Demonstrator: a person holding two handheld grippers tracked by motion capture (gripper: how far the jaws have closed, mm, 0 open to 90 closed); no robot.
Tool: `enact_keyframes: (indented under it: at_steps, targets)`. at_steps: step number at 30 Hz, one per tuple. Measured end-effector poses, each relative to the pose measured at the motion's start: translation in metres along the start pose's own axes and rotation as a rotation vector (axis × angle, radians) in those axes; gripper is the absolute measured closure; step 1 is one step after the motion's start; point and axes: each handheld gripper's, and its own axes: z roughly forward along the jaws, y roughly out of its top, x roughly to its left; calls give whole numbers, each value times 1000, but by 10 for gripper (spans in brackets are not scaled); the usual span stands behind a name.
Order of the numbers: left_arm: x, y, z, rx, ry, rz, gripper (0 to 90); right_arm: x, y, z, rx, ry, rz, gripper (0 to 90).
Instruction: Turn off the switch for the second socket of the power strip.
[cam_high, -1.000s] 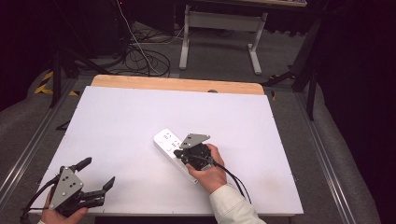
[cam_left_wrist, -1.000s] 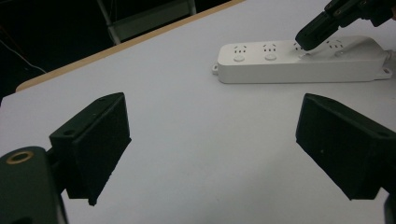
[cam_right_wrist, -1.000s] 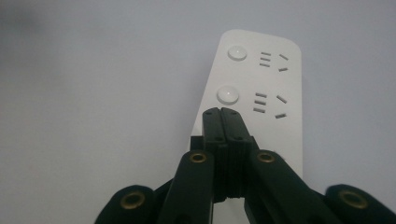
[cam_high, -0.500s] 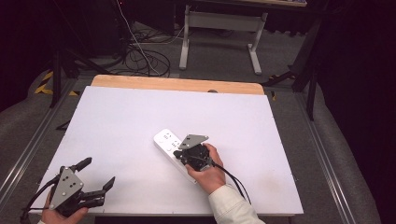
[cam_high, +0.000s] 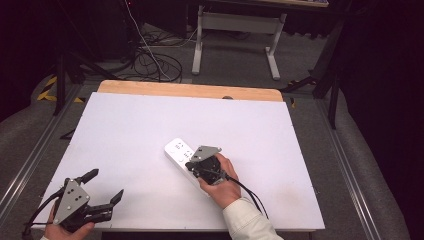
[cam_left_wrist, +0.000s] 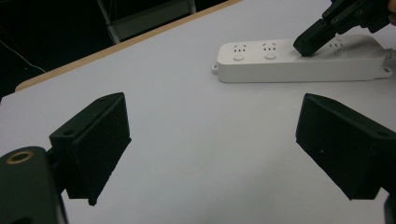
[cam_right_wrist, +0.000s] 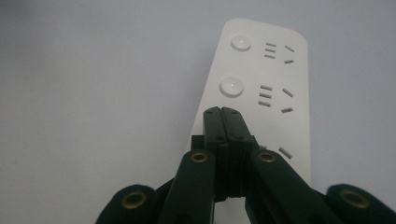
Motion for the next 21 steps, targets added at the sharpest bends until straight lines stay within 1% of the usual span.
enact_keyframes:
  at_steps: [8,9,13,16,19,21]
  targets:
    - [0,0,0,2,1,0,104,0,-2,0,-9,0,13,900]
    - [-1,0,0,0,-1,-4,104,0,-2,0,-10,-3,12,900]
    - [0,0,0,1,2,1,104,1,-3,0,-13,-10,3,900]
    - [-1,0,0,0,-1,-7,104,1,-3,0,-14,-8,6,900]
    - [-1,0,1,1,3,5,104,2,-3,0,-14,-9,7,900]
    - [-1,0,1,1,2,0,104,2,-2,0,-13,-11,7,900]
